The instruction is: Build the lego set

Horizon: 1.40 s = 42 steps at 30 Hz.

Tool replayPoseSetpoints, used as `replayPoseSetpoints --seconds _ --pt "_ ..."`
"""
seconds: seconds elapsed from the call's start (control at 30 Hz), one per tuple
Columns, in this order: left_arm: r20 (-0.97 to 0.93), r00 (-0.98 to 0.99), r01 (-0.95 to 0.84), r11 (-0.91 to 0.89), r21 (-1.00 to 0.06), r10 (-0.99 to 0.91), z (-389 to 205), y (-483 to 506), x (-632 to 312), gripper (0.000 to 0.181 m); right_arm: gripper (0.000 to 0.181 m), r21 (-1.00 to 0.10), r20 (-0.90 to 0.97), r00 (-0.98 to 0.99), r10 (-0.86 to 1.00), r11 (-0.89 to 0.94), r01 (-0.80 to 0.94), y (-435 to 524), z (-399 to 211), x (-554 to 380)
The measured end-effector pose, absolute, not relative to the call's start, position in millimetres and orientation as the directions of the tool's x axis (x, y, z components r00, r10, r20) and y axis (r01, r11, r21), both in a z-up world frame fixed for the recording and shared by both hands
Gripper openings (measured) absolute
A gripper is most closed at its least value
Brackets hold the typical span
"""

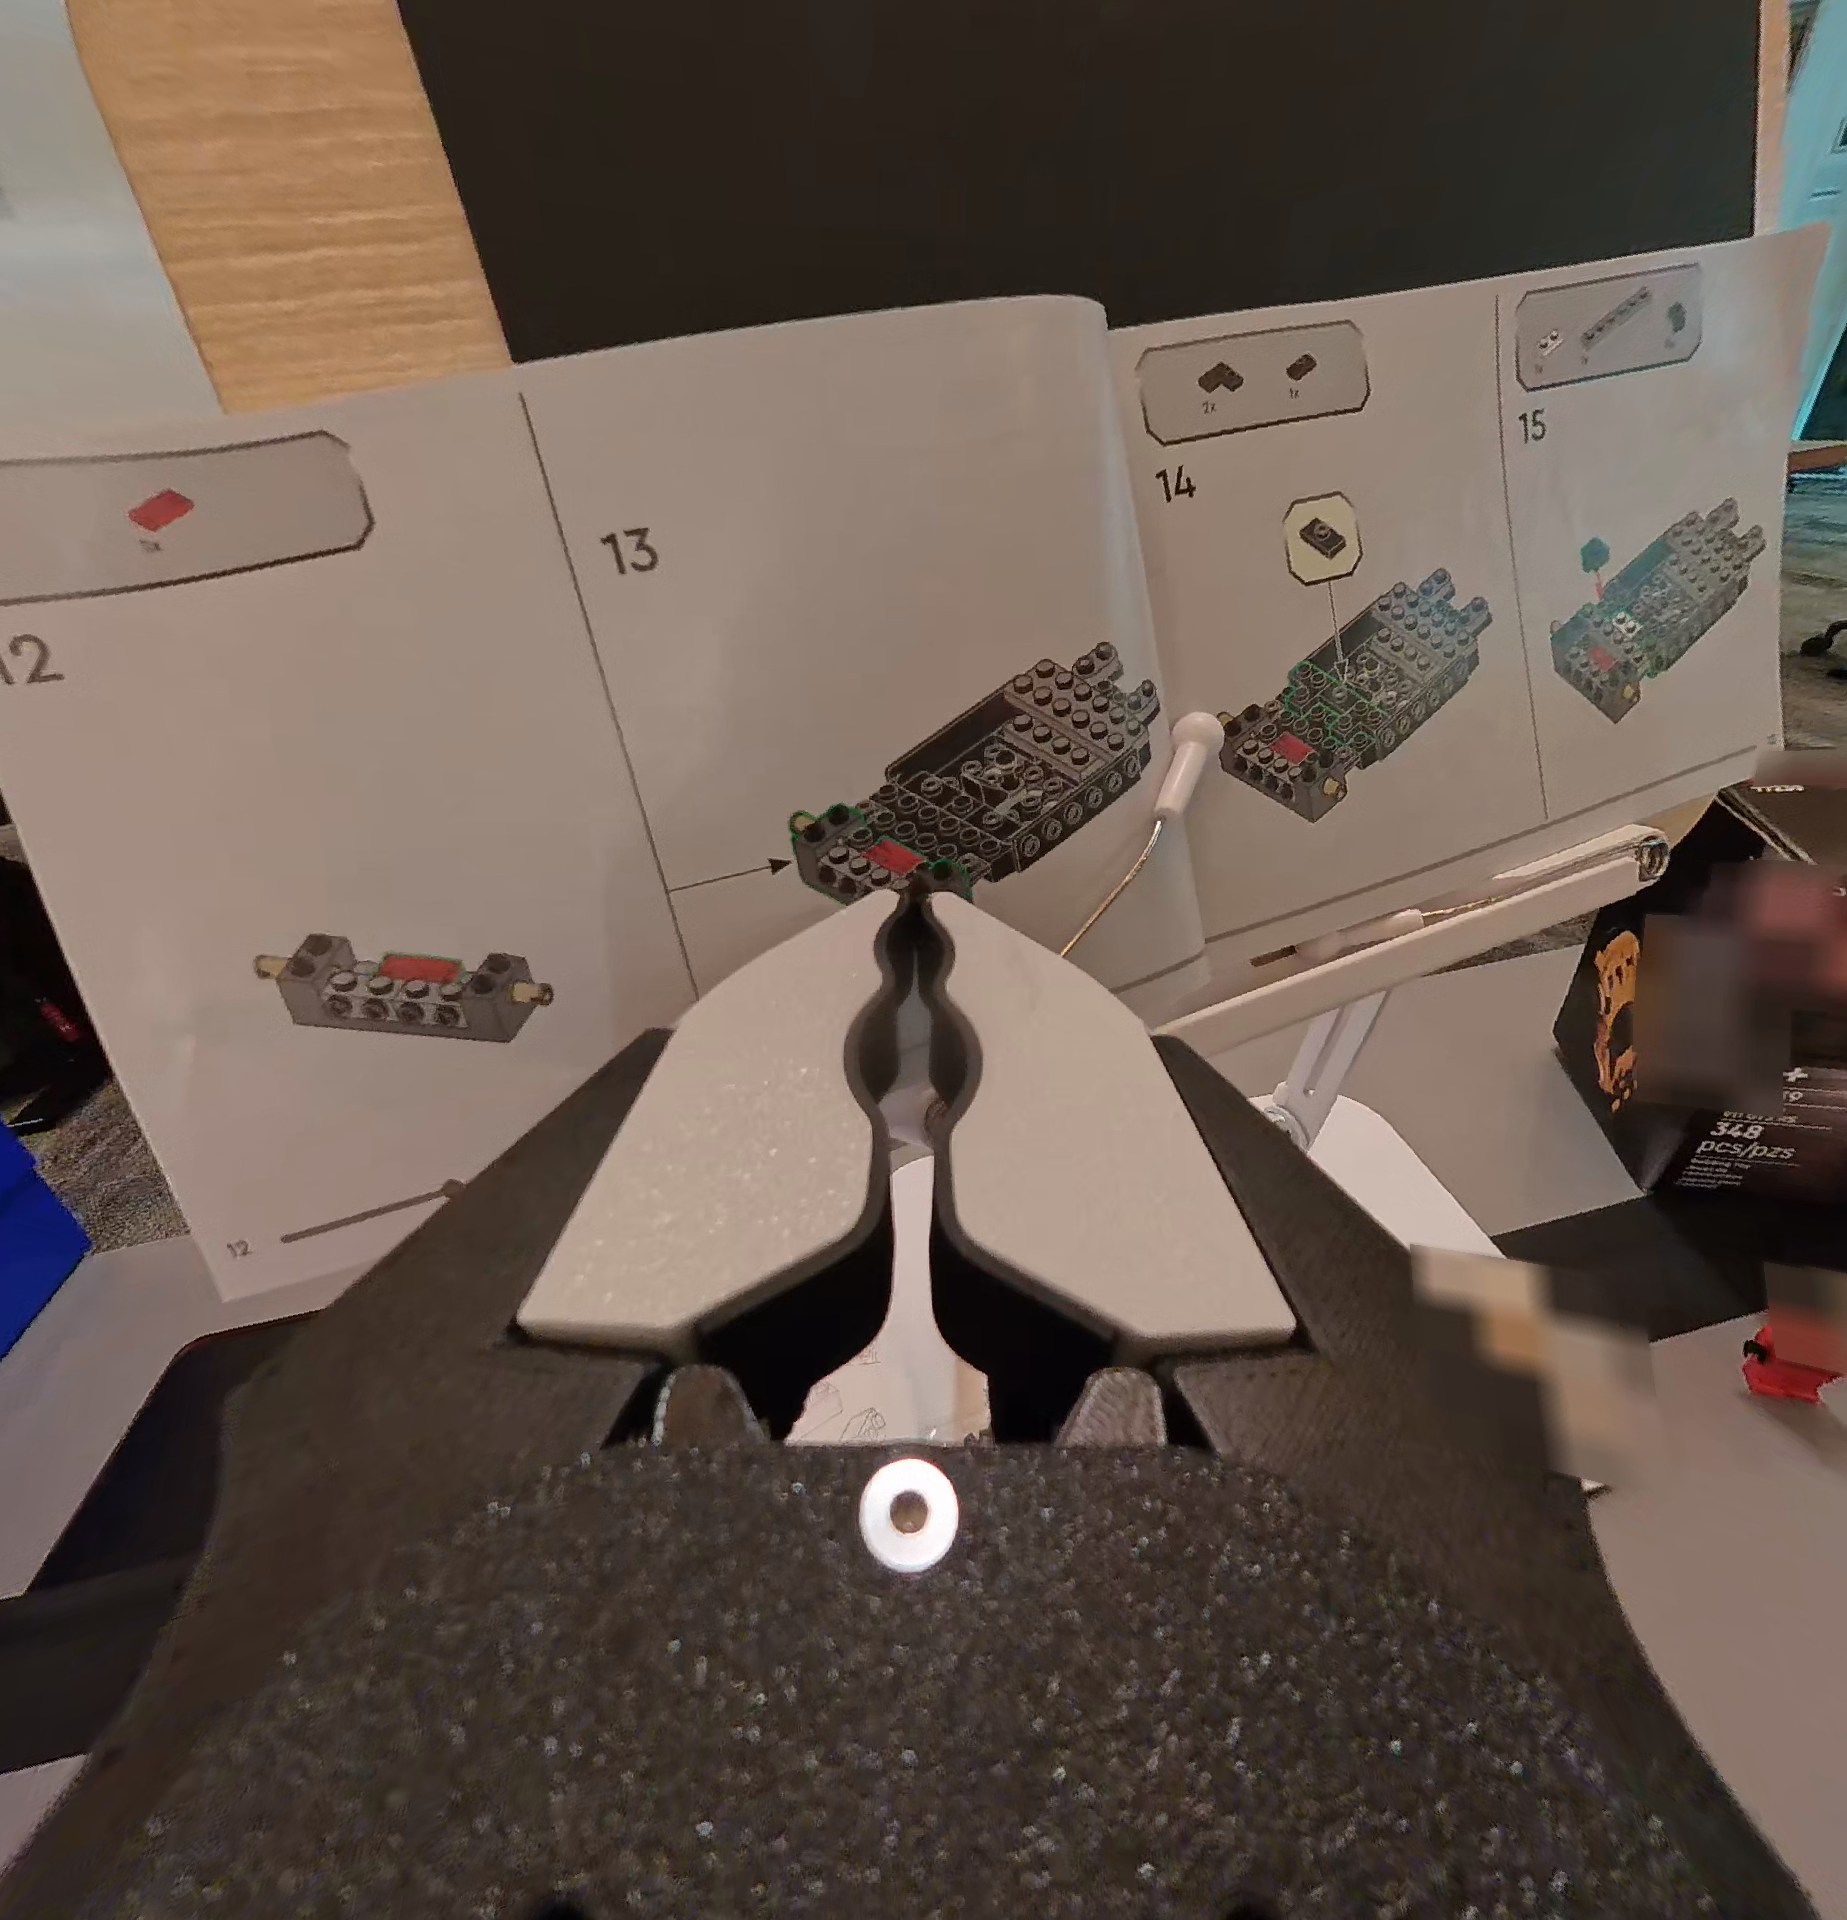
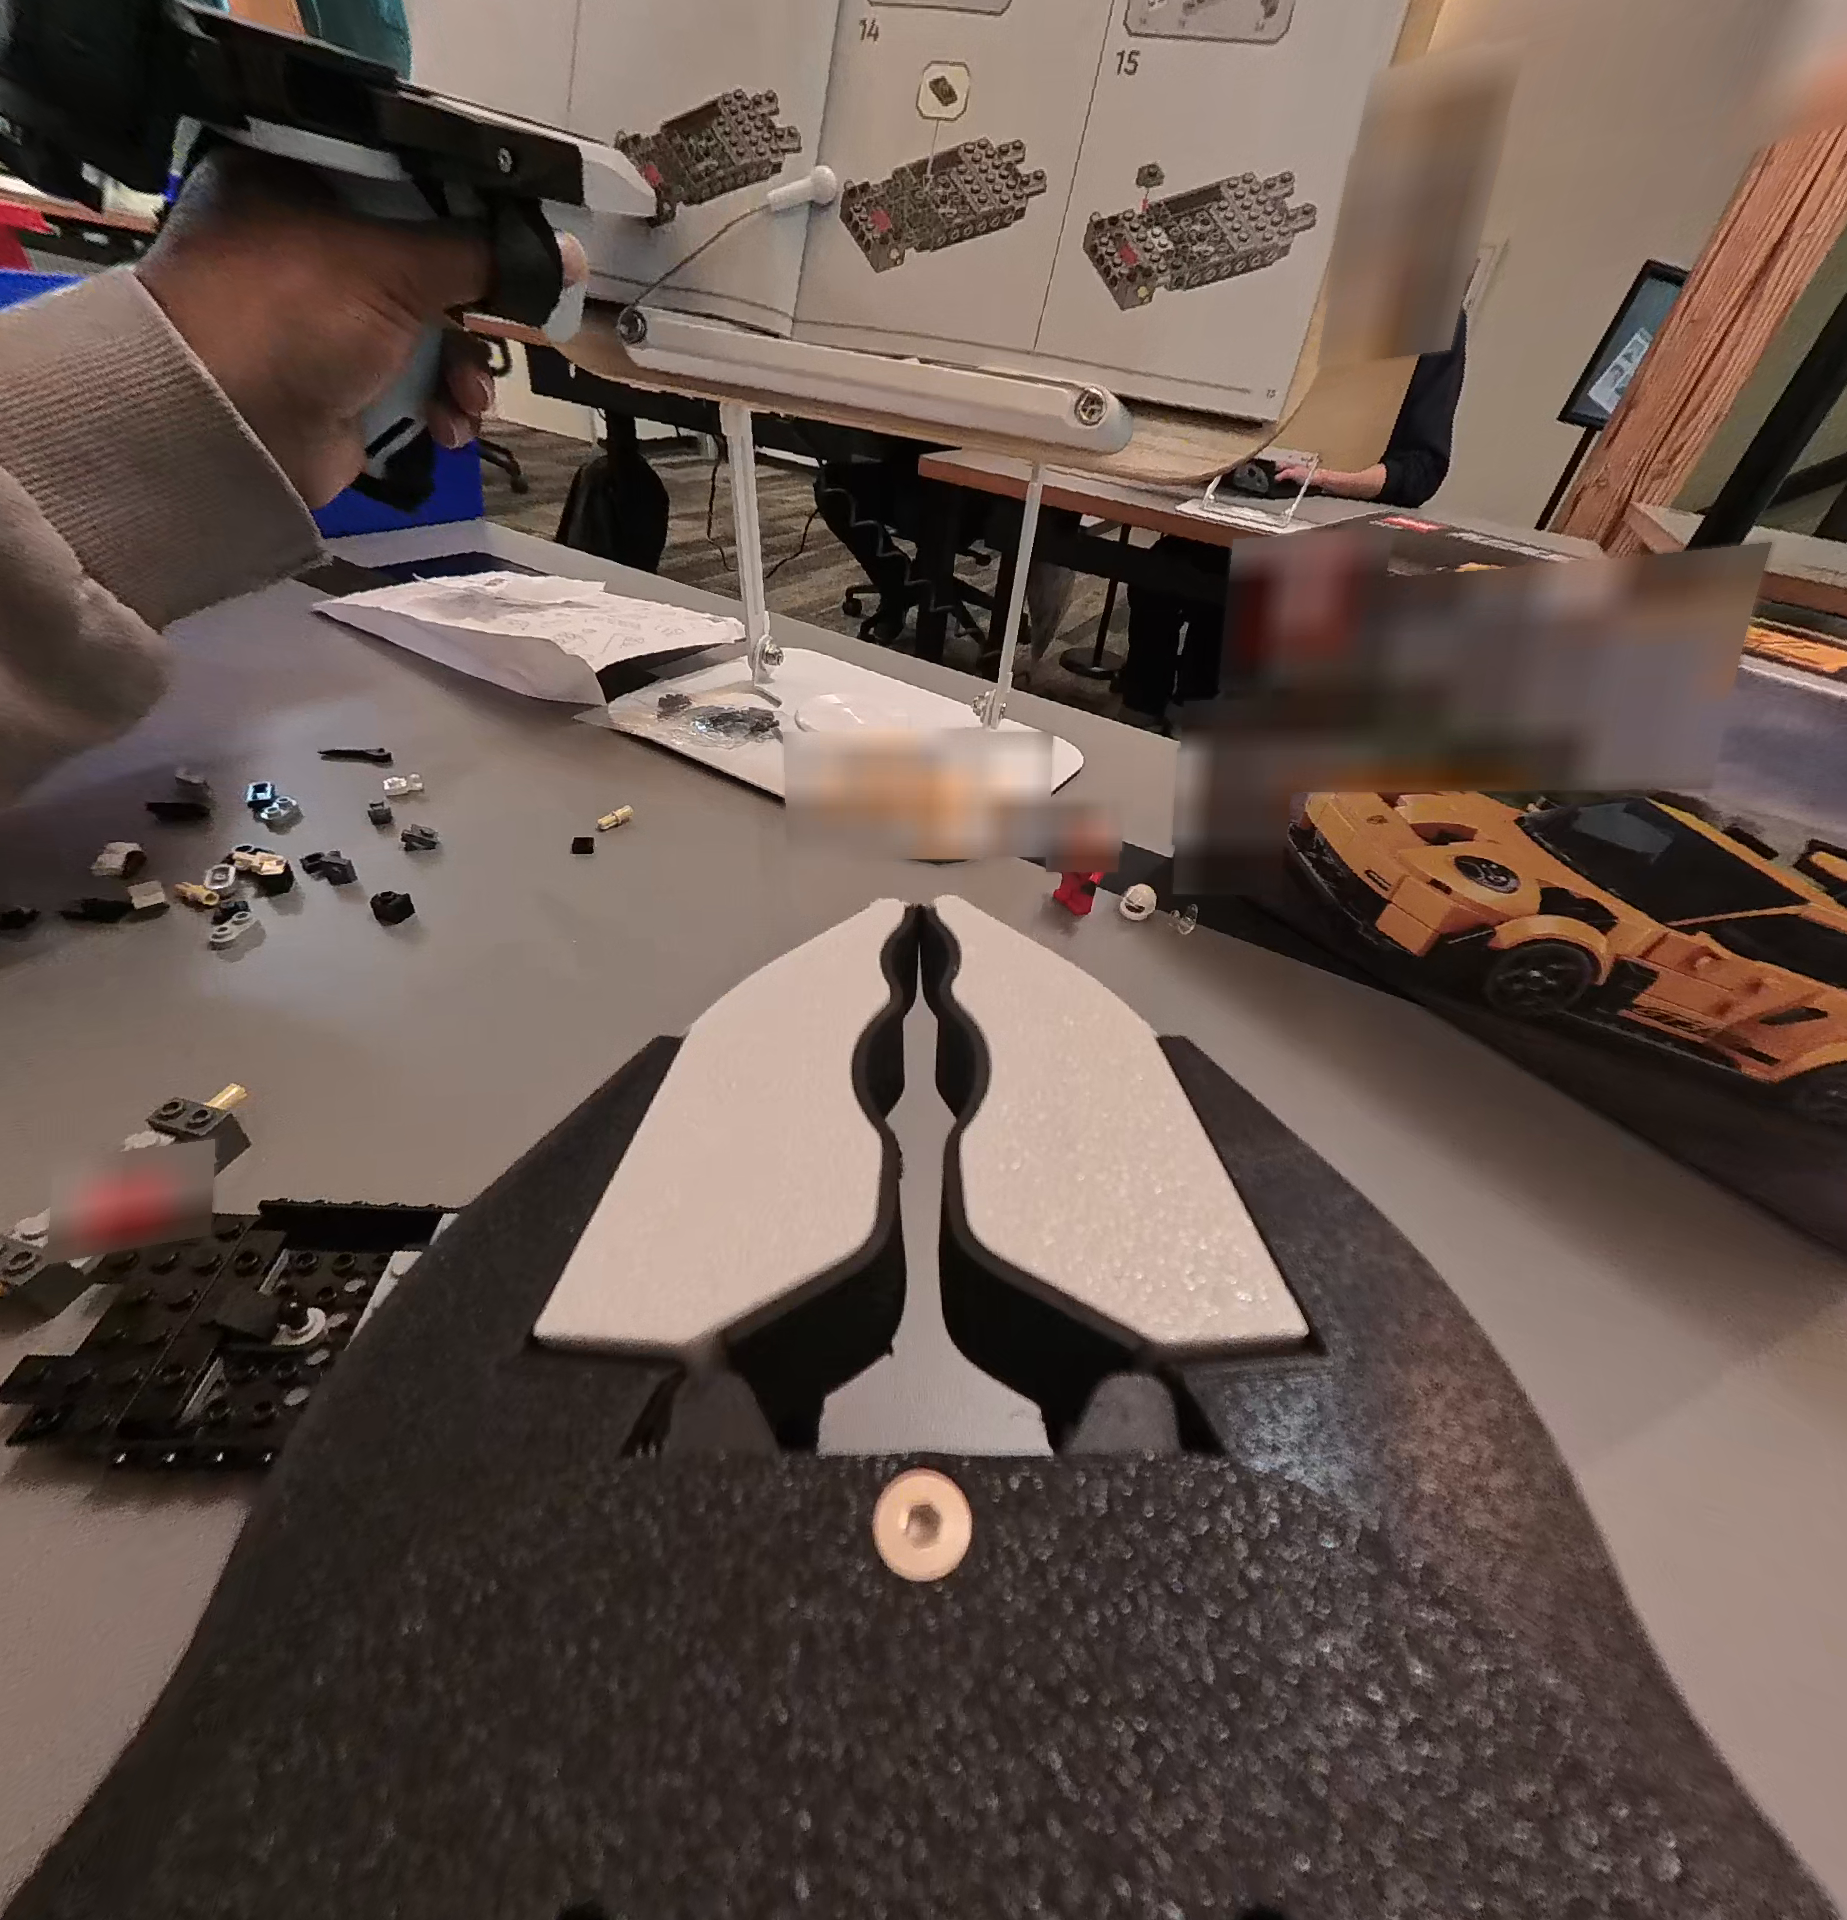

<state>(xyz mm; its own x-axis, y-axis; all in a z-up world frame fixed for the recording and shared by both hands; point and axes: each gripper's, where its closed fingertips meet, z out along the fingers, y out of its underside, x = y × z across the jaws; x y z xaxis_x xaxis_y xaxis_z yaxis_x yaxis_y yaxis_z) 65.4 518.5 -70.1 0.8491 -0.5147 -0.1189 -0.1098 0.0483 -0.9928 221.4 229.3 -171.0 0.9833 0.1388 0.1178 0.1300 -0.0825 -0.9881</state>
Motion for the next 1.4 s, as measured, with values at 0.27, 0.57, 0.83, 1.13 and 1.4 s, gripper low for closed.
replayPoseSetpoints --seconds 0.27,0.57,0.83,1.13,1.4 --pt "-0.132 0.804 -0.140 0.031 -0.990 -0.579 -82 495 69 0.000 0.000 -0.987 0.117 0.984 0.133 -0.091 0.130 230 -173 224" --pt "-0.154 0.583 -0.253 0.001 -0.967 -0.798 -123 356 61 0.000 0.000 -0.989 0.119 0.983 0.141 -0.069 0.129 226 -166 223" --pt "0.024 0.295 -0.519 -0.182 -0.835 -0.955 -224 200 40 0.000 0.000 -0.989 0.127 0.977 0.169 -0.052 0.138 224 -162 213" --pt "0.037 0.190 -0.658 -0.155 -0.737 -0.981 -266 151 58 0.000 0.000 -0.985 0.145 0.971 0.188 -0.061 0.159 223 -164 208" --pt "0.015 0.195 -0.635 -0.138 -0.760 -0.981 -255 158 74 0.000 0.000 -0.984 0.157 0.964 0.216 -0.053 0.172 221 -163 201"
